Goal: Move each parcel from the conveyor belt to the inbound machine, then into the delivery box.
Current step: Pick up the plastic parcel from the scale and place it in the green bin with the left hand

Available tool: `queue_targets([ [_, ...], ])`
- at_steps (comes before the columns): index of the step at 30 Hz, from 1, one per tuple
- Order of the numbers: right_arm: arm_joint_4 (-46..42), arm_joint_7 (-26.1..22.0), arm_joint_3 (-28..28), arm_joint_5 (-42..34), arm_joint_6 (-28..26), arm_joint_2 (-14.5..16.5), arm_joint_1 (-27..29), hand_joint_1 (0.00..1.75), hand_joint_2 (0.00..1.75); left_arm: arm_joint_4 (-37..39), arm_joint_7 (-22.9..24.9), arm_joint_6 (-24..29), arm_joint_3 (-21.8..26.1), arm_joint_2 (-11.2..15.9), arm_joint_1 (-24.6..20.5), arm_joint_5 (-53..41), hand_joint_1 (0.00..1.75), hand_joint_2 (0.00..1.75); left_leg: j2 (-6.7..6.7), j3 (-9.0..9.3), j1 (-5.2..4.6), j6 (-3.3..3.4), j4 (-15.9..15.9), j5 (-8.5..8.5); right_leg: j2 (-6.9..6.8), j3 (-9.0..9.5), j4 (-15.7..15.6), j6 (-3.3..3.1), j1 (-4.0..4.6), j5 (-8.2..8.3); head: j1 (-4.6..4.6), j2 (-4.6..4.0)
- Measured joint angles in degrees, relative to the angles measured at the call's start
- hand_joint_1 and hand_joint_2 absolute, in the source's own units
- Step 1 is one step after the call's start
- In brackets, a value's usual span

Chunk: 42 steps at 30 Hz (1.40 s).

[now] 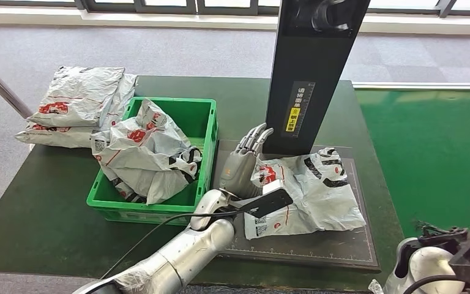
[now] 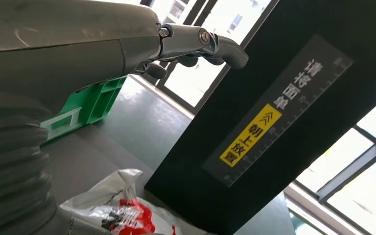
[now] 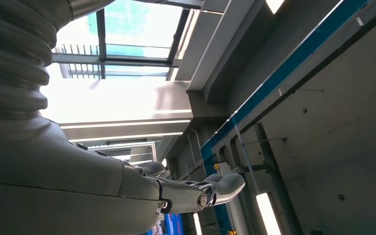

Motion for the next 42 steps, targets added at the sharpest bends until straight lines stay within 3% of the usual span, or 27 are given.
queue_targets([
  [8, 0.17, 0.05, -0.52, 0.48, 0.00, 0.01, -0.39, 0.00, 1.75, 7.10, 4.85, -3.31, -5.82, -0.05, -2.54, 2.45, 0.00, 1.75, 0.00, 0.00, 0.00, 0.00, 0.00, 0.00, 0.00, 0.00, 0.00, 0.00, 0.00, 0.00, 0.00, 0.00],
  [14, 1.47, 0.05, -0.55, 1.60, 0.00, 0.41, -2.57, 0.00, 1.75, 8.11, 7.62, -7.98, -14.64, -0.17, -2.29, 5.21, 0.00, 1.75, 0.00, -0.02, 0.00, 0.00, 0.00, 0.00, 0.00, -0.01, 0.00, 0.00, 0.00, -0.01, 0.01, 0.00],
  [25, 3.20, 0.03, -0.55, 1.95, 0.00, 0.68, -3.87, 0.00, 1.75, 10.36, 12.56, -12.01, -22.20, -0.19, -2.30, 8.69, 0.00, 1.75, 0.00, -0.02, 0.00, 0.00, -0.01, 0.00, 0.00, 0.00, 0.00, 0.00, 0.00, -0.01, 0.00, 0.00],
  [29, 4.08, 0.03, -0.55, 2.19, 0.01, 0.81, -4.29, 0.00, 1.75, 12.15, 12.90, -12.08, -23.69, -0.16, -2.31, 9.81, 1.75, 1.75, -0.01, -0.02, 0.00, 0.00, -0.01, 0.00, -0.02, 0.01, 0.00, 0.00, 0.00, 0.00, 0.00, 0.00],
  [42, 5.95, 0.03, -0.55, 2.57, 0.02, 0.99, -5.05, 0.00, 1.75, 15.14, 14.28, -9.70, -27.35, -0.15, -3.60, 11.85, 1.75, 1.75, -0.03, 0.01, 0.00, 0.00, -0.01, 0.00, -0.03, 0.05, 0.01, 0.01, 0.01, -0.01, 0.00, 0.00],
])
